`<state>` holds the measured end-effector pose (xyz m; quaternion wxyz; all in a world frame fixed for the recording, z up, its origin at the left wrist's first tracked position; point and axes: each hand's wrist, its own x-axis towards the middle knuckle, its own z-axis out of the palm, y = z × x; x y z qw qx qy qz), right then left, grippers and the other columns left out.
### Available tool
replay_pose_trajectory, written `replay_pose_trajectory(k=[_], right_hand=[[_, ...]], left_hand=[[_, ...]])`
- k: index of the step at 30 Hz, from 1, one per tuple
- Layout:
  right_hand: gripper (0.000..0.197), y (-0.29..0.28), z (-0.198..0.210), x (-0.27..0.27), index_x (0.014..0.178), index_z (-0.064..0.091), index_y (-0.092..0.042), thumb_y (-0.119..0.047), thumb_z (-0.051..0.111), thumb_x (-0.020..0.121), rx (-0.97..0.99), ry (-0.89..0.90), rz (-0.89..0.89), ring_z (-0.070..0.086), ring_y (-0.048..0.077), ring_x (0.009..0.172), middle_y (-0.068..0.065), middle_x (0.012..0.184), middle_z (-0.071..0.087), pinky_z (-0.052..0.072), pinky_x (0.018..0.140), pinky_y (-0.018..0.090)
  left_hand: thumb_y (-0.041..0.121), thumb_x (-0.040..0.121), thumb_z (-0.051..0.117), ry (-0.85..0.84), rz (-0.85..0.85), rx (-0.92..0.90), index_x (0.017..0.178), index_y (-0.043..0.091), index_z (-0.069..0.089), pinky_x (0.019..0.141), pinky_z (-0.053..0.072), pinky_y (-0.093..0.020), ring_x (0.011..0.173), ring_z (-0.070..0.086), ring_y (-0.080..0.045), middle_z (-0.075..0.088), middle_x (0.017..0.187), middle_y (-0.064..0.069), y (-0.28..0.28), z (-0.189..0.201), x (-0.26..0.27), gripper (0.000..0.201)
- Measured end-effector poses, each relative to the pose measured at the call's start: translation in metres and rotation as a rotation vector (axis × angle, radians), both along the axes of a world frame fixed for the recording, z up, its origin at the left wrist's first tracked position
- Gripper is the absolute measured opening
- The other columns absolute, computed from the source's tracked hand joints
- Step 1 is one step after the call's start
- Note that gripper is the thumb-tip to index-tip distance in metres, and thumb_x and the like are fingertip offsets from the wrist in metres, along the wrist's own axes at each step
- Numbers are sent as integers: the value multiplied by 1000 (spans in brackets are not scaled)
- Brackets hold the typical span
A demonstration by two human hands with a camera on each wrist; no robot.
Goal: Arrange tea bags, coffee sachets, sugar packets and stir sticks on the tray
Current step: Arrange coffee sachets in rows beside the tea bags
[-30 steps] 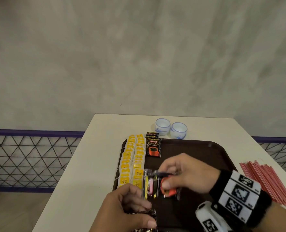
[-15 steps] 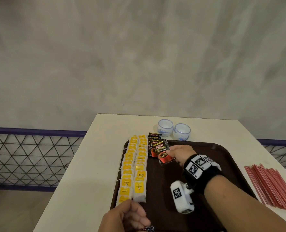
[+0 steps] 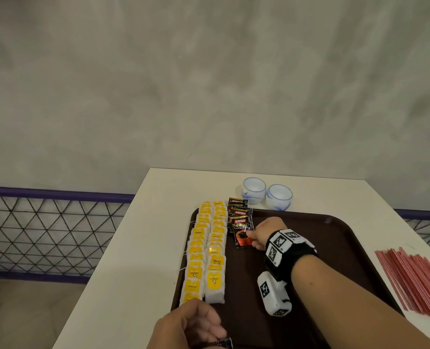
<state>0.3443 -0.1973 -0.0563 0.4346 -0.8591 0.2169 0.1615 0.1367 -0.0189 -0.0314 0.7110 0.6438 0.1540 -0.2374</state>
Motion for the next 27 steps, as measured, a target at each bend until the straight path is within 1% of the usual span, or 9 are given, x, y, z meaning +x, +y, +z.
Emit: replay_pose_trajectory(k=[1,3,6,8,11,15,18,22,27], right_hand=[[24,1,2,-3,73,55,-5,-17,75,80,-20,-23,19,59,20,50,13,64,64,54,61,30],[25,0,8,-16,75,51,-11,-22,73,82,-57,-151,87,59,21,54,11,71,64,51,56,29],[17,2,28,-53,86,52,-15,-25,66,88,195,-254,316,55,15,49,6,74,61,44,45,24],[9,1,42,-87,94,57,-16,-24,61,91,437,-161,588,55,13,54,3,79,64,44,45,21],[23,-9,54,-132,105,60,-18,-19,68,84,611,-22,865,59,11,62,-2,79,64,49,51,19],[23,-17,49,-157,95,62,-17,-7,74,79,593,-58,788,61,12,57,2,70,64,46,50,21],[19,-27,45,-149,84,59,-18,-5,72,79,498,-145,727,57,9,54,0,64,61,45,48,21],[14,-47,37,-100,87,58,-13,-3,67,84,261,-278,428,53,7,51,-2,60,56,45,44,23],[20,-38,15,-38,83,54,-21,-8,69,83,13,-186,306,58,18,59,4,74,58,51,49,28]], left_hand=[[21,63,86,-49,-31,0,65,2,69,73,54,-33,64,68,-24,71,71,-18,-1,5,0,25],[46,20,94,-154,-95,133,77,8,70,80,56,-34,71,70,-22,74,75,-9,0,7,-2,73],[33,33,95,-304,-56,269,84,11,66,77,57,-29,72,69,-16,74,79,-2,-5,17,-2,63],[17,40,94,-385,27,296,83,11,65,73,56,-26,69,68,-15,74,78,-3,-5,21,2,51],[4,43,92,-475,153,260,81,10,66,70,54,-28,62,65,-13,73,74,-6,-6,18,9,47],[10,44,93,-517,168,246,81,11,67,71,54,-29,64,67,-14,73,75,-5,-15,19,9,46],[26,47,90,-519,176,281,81,18,67,73,55,-27,73,69,-9,74,78,2,-20,15,8,42],[42,49,79,-518,262,311,80,20,67,67,55,-21,76,68,-4,73,78,5,-14,10,7,40],[35,61,77,-474,251,338,78,17,67,55,56,-19,71,67,-11,72,74,3,-10,5,3,26]])
